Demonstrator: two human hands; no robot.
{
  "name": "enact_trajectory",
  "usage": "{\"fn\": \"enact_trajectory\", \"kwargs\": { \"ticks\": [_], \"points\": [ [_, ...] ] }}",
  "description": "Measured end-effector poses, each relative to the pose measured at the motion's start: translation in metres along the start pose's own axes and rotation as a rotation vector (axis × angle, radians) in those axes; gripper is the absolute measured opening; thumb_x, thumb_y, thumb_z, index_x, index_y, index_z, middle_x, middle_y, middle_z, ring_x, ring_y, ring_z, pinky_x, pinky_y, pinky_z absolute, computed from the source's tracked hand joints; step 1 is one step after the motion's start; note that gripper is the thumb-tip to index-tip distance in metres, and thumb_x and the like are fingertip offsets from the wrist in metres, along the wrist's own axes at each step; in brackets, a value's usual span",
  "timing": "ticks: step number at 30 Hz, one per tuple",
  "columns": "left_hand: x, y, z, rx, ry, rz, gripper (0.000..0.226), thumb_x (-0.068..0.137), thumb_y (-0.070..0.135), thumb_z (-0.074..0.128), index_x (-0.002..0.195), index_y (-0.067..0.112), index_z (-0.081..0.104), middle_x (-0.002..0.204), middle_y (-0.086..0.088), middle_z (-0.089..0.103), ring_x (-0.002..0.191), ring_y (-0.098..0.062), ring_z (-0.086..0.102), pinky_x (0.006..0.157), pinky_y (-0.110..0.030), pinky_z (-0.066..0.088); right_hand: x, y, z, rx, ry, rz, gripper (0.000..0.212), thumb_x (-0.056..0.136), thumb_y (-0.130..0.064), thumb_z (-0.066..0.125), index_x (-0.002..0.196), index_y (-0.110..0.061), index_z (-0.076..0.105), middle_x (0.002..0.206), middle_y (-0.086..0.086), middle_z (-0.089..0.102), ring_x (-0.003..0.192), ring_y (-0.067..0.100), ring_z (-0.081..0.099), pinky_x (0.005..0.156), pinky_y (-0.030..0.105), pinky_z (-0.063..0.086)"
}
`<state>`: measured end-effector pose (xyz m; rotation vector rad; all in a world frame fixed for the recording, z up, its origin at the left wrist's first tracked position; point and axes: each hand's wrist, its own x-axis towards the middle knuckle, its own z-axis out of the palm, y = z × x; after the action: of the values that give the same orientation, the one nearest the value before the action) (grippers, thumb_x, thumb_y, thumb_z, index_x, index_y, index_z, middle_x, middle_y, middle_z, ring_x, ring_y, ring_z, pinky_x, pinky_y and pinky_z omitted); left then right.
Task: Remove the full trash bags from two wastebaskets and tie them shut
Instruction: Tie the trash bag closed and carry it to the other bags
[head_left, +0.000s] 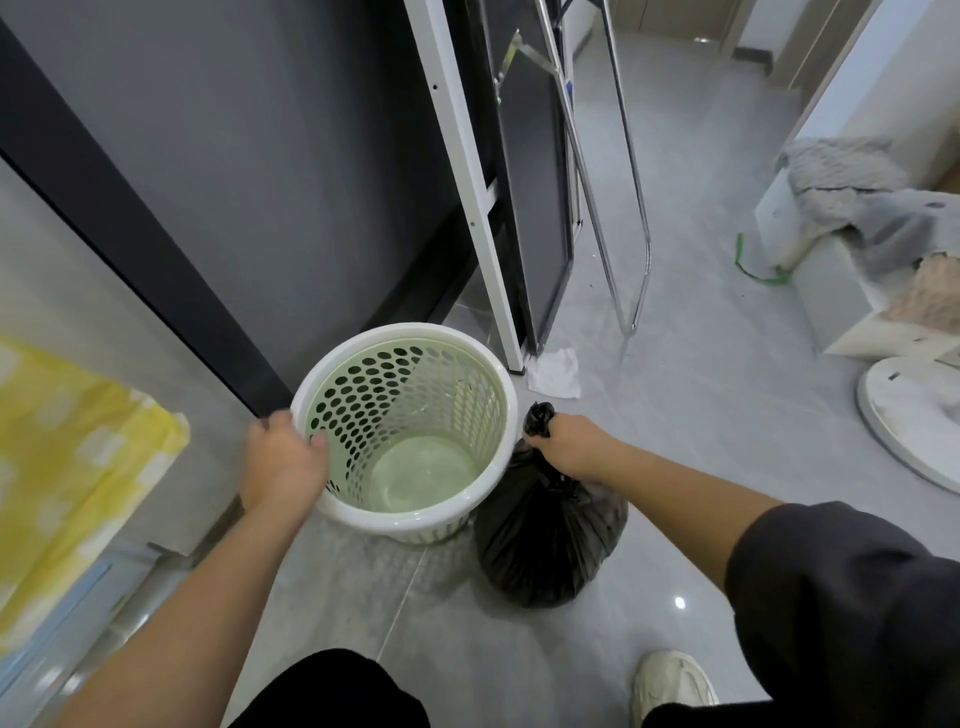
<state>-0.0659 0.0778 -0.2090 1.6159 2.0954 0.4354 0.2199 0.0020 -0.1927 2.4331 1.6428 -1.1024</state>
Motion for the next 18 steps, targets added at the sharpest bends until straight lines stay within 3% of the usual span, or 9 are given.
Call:
{"fn": "enact_trajectory", "kwargs": {
  "ticks": [2,5,7,10,15,18],
  "points": [
    [-0.024,0.023,0.003,0.020,0.104,0.322,0.037,0.087,0.021,0.056,0.122,0.011,0.054,0.122,-0.009,0.052,0.110,-0.028,0.053,0.093,-0.045,0.048,-0.012,0.014,-0.011,-0.026,0.025,-0.004,0.043,0.099,-0.039,0.040,0.104,-0.001,0.059,0.105,0.018,0.061,0.094,0.031,0.057,0.079,0.033,0.044],
    [-0.066,0.068,0.014,-0.078,-0.084,0.615,0.025,0.089,0.019,0.055,0.113,0.016,0.059,0.109,0.005,0.056,0.104,-0.014,0.053,0.092,-0.033,0.045,-0.034,0.027,-0.031,-0.112,0.030,-0.017,0.038,0.100,-0.038,0.041,0.076,-0.009,0.049,0.080,0.009,0.052,0.080,0.027,0.050,0.069,0.029,0.037],
    [-0.085,0.091,0.032,-0.116,-0.258,0.674,0.019,0.089,0.020,0.055,0.106,0.021,0.062,0.100,0.011,0.054,0.095,-0.010,0.055,0.086,-0.030,0.047,-0.049,0.032,-0.043,-0.164,0.031,-0.028,0.042,0.099,-0.034,0.041,0.063,-0.014,0.039,0.067,0.003,0.044,0.072,0.025,0.046,0.059,0.030,0.034],
    [-0.103,0.121,0.053,-0.175,-0.434,0.738,0.019,0.087,0.020,0.056,0.104,0.022,0.062,0.098,0.010,0.055,0.088,-0.007,0.055,0.082,-0.027,0.048,-0.072,0.039,-0.056,-0.186,0.051,-0.033,0.038,0.096,-0.021,0.044,0.060,-0.011,0.036,0.064,0.004,0.043,0.066,0.025,0.045,0.048,0.026,0.031],
    [-0.113,0.148,0.075,-0.250,-0.554,0.784,0.055,0.089,0.014,0.056,0.139,0.030,0.037,0.132,0.008,0.040,0.084,-0.006,0.056,0.088,-0.028,0.049,-0.103,0.050,-0.072,-0.204,0.065,-0.084,0.017,0.087,-0.005,0.043,0.072,-0.007,0.048,0.073,0.010,0.056,0.068,0.029,0.055,0.055,0.031,0.043],
    [-0.116,0.162,0.078,-0.244,-0.665,0.792,0.068,0.092,0.013,0.055,0.146,0.037,0.021,0.128,0.008,0.043,0.071,-0.003,0.054,0.080,-0.026,0.048,-0.115,0.050,-0.082,-0.266,-0.020,-0.148,0.016,0.086,-0.002,0.043,0.083,-0.011,0.056,0.083,0.009,0.060,0.070,0.024,0.057,0.058,0.026,0.044]
  ]
}}
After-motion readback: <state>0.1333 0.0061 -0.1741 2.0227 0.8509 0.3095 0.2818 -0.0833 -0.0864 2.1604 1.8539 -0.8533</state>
